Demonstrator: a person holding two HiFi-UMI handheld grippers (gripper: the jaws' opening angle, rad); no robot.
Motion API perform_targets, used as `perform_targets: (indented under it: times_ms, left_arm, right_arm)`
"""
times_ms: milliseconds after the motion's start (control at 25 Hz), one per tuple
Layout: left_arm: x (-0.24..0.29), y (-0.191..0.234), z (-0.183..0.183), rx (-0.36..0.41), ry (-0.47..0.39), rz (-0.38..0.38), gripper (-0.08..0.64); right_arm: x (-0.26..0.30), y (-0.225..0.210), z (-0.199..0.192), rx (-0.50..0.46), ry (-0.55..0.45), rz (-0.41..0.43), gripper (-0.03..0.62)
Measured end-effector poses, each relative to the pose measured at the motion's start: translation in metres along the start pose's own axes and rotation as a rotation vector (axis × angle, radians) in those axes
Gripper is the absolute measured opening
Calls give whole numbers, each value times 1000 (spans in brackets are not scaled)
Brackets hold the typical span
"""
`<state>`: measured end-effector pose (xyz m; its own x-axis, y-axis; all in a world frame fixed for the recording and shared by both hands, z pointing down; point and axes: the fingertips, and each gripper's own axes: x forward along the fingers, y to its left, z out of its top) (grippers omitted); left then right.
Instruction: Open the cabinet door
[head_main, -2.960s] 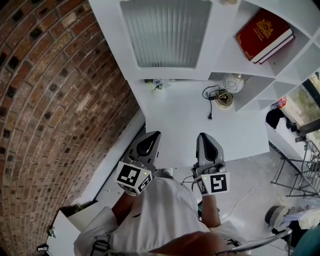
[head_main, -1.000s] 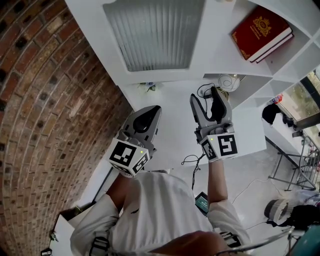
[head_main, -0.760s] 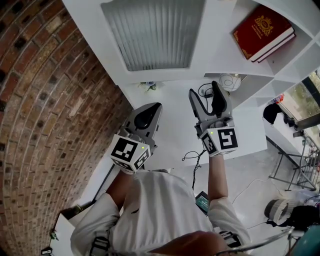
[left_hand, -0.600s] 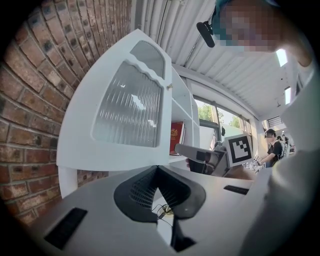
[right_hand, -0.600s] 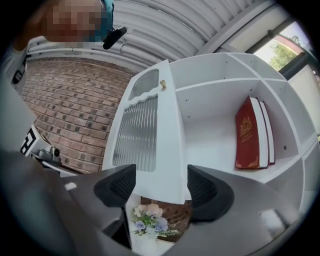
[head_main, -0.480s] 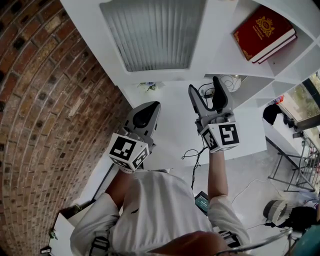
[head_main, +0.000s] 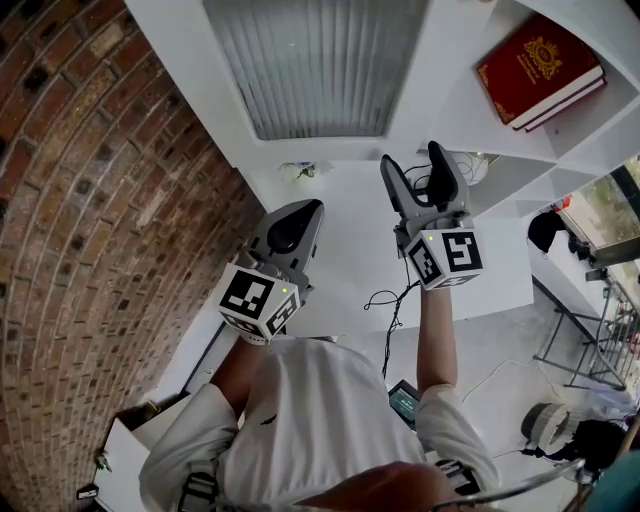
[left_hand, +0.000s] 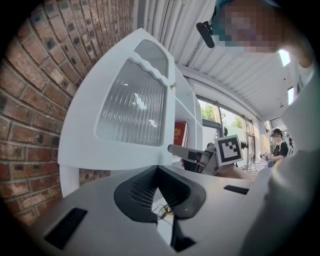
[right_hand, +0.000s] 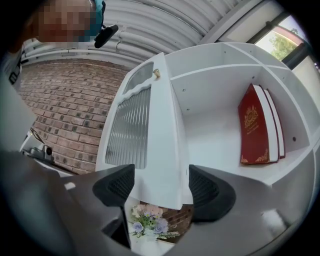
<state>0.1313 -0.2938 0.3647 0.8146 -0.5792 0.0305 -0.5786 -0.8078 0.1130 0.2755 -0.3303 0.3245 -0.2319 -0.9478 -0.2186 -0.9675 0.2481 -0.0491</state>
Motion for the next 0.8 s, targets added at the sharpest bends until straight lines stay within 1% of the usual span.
perform_targets:
  times_ms: [400,800]
  left_arm:
    - [3,2,-1,-2,4,4,9]
    - [-1,5,2,5,2,14,9]
  right_arm:
    - [25,0,8,-8,-15,18,337]
    - [37,-2,11,12,-14,20,339]
